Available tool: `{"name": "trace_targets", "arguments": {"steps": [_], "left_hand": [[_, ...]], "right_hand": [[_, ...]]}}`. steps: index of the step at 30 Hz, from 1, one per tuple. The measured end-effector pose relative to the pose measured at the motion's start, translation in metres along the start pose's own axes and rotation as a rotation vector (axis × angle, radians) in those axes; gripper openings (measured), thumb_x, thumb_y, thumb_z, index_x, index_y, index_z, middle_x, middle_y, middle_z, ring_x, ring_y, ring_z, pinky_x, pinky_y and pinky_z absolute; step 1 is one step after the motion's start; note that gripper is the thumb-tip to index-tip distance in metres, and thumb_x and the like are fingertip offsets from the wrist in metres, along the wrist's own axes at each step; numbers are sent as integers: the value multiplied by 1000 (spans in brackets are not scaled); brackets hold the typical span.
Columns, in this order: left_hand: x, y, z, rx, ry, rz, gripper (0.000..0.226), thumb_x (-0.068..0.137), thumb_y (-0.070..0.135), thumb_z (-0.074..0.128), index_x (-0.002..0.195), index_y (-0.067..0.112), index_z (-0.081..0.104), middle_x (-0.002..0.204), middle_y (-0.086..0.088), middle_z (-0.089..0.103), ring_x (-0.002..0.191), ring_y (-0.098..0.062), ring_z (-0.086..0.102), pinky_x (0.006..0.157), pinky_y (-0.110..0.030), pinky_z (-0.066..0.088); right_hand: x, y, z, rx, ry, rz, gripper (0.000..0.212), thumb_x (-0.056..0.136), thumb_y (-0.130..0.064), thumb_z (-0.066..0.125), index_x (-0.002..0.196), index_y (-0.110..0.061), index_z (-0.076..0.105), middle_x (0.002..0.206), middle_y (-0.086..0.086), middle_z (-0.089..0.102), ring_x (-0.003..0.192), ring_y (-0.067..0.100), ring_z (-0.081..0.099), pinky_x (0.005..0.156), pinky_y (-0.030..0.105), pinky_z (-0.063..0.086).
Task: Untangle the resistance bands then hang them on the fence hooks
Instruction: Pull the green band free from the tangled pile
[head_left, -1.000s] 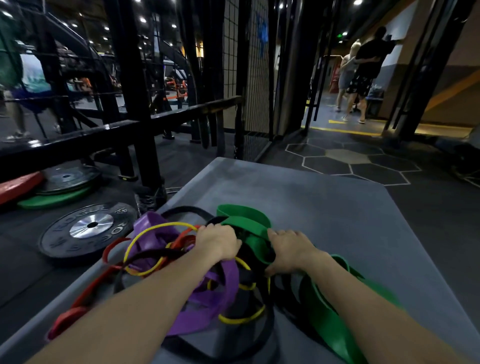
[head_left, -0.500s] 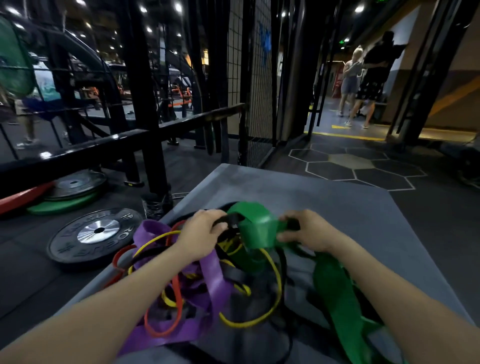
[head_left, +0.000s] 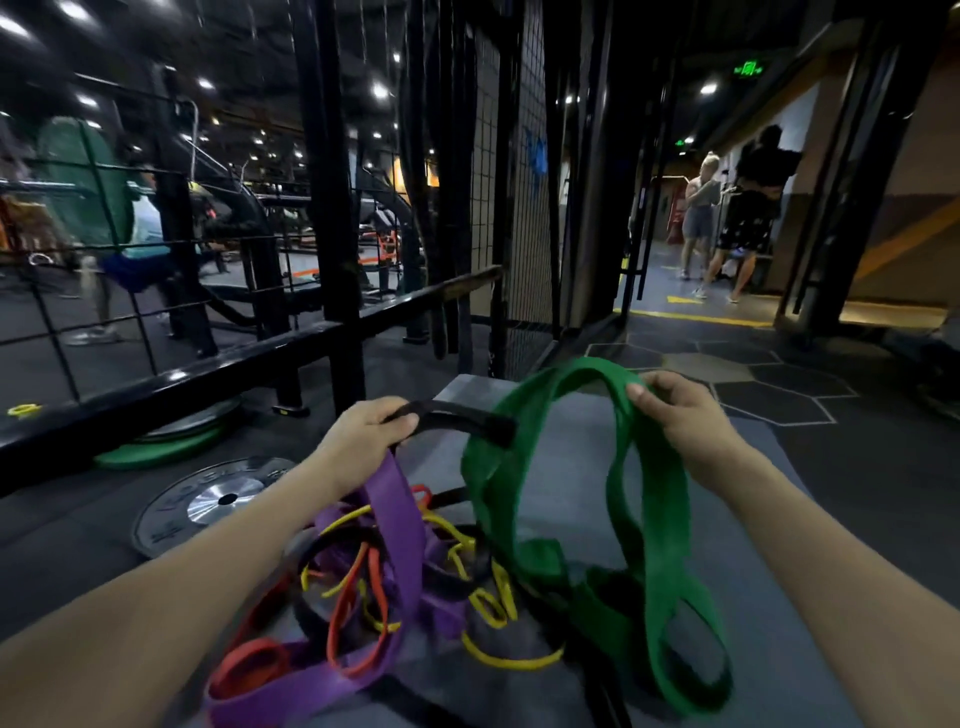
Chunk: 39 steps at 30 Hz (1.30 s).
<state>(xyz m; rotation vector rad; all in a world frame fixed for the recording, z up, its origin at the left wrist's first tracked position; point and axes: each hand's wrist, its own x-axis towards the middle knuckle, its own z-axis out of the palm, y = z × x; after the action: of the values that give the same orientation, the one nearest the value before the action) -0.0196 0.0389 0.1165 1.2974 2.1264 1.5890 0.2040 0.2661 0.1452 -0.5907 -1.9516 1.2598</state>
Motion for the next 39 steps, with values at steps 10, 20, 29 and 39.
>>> {"name": "trace_targets", "arguments": {"steps": [10, 20, 29, 39], "left_hand": [[-14, -35, 3, 828, -59, -342, 22, 93, 28, 45, 106, 14, 55, 119, -19, 59, 113, -35, 51, 91, -36, 42], [-28, -33, 80, 1128, -216, -126, 49, 87, 34, 48, 132, 15, 41, 133, -11, 42, 128, -29, 38, 105, -36, 31], [-12, -40, 154, 1184, -377, 17, 50, 88, 46, 51, 123, 11, 47, 127, -12, 47, 115, -35, 51, 93, -36, 39], [-9, -35, 131, 652, -515, 202, 32, 93, 27, 46, 117, 9, 57, 113, -10, 56, 110, -24, 53, 91, -28, 37]], "right_hand": [[-31, 58, -30, -843, 78, 306, 36, 89, -30, 61, 122, -16, 56, 114, 11, 64, 109, 32, 56, 101, 47, 39], [-57, 96, 8, -1314, 58, -74, 35, 77, 0, 53, 112, -1, 56, 120, 20, 49, 115, 40, 43, 104, 47, 33], [-33, 117, 63, -1159, -351, -143, 40, 90, -19, 53, 129, -12, 47, 130, 9, 44, 122, 28, 37, 101, 37, 35], [-32, 127, 85, -679, -376, -149, 59, 78, -11, 67, 133, -9, 45, 125, 13, 48, 117, 28, 47, 101, 29, 34]]}}
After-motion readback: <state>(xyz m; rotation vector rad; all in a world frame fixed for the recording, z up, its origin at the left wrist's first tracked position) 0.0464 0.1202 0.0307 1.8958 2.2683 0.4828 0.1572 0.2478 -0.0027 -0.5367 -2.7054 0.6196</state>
